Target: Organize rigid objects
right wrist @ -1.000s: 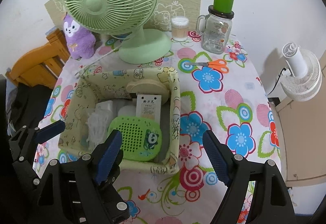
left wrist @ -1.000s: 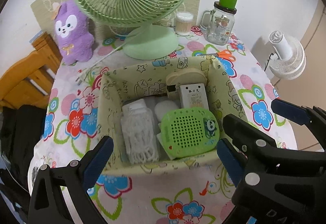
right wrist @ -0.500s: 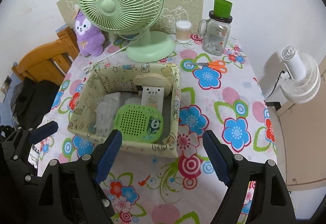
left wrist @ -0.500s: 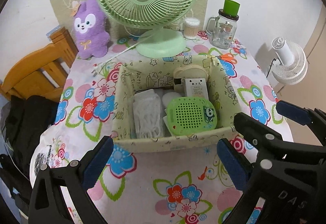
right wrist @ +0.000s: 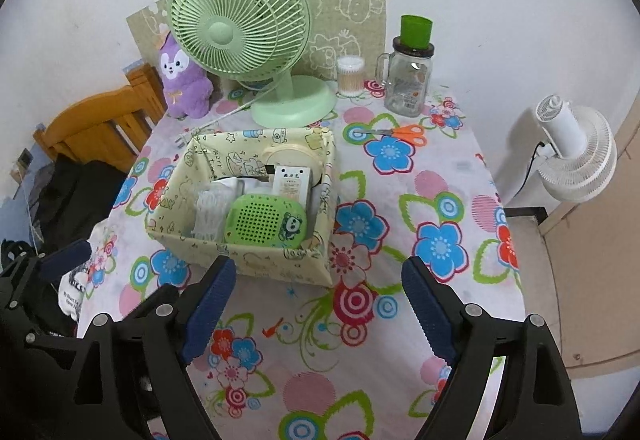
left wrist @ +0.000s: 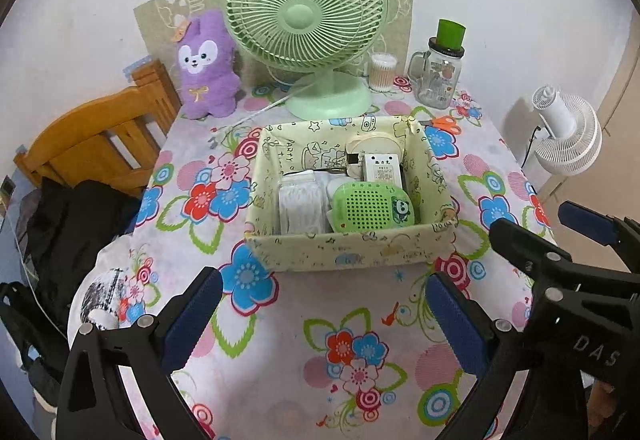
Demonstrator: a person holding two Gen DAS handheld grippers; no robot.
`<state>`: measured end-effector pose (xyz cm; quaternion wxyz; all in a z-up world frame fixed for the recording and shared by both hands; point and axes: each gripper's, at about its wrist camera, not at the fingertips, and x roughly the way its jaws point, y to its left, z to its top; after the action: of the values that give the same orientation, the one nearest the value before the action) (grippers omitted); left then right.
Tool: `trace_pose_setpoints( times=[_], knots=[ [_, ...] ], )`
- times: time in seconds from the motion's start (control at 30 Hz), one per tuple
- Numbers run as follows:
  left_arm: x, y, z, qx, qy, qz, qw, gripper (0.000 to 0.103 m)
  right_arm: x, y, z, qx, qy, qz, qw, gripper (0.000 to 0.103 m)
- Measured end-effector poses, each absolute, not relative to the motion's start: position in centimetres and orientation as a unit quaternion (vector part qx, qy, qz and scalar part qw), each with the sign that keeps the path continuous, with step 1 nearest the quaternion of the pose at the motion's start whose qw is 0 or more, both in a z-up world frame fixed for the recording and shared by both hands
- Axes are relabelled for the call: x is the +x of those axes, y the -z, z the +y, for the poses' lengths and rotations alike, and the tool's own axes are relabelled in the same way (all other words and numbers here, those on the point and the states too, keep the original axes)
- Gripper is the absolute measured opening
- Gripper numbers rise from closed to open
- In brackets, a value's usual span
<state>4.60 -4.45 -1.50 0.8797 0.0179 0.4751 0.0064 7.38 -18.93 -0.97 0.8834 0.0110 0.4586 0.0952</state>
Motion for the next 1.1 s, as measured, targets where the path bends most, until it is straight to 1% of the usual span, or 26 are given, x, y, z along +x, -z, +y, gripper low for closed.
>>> trace_pose_setpoints(
  times=[0.4,0.77,1.1],
  knots=[
    [0.7,-0.5,-4.7,-0.016,-0.022,0.456,0.889,0.103,4.0,-1.2,-21.5,0.020,-0.103,0.436,0.894,0.088],
    [-2.0,-4.0,-5.1,-0.023,-0.017,0.429,0.903,0.103,1.1,-4.0,-23.5,0.030,-0.087,0.418,0.904,0.088],
    [-3.9,-5.2,-5.1,-0.017,-0.024,0.415,0.909,0.103,-1.4,-5.5,-24.5,0.004,-0.063,0.402,0.913,0.088]
  ],
)
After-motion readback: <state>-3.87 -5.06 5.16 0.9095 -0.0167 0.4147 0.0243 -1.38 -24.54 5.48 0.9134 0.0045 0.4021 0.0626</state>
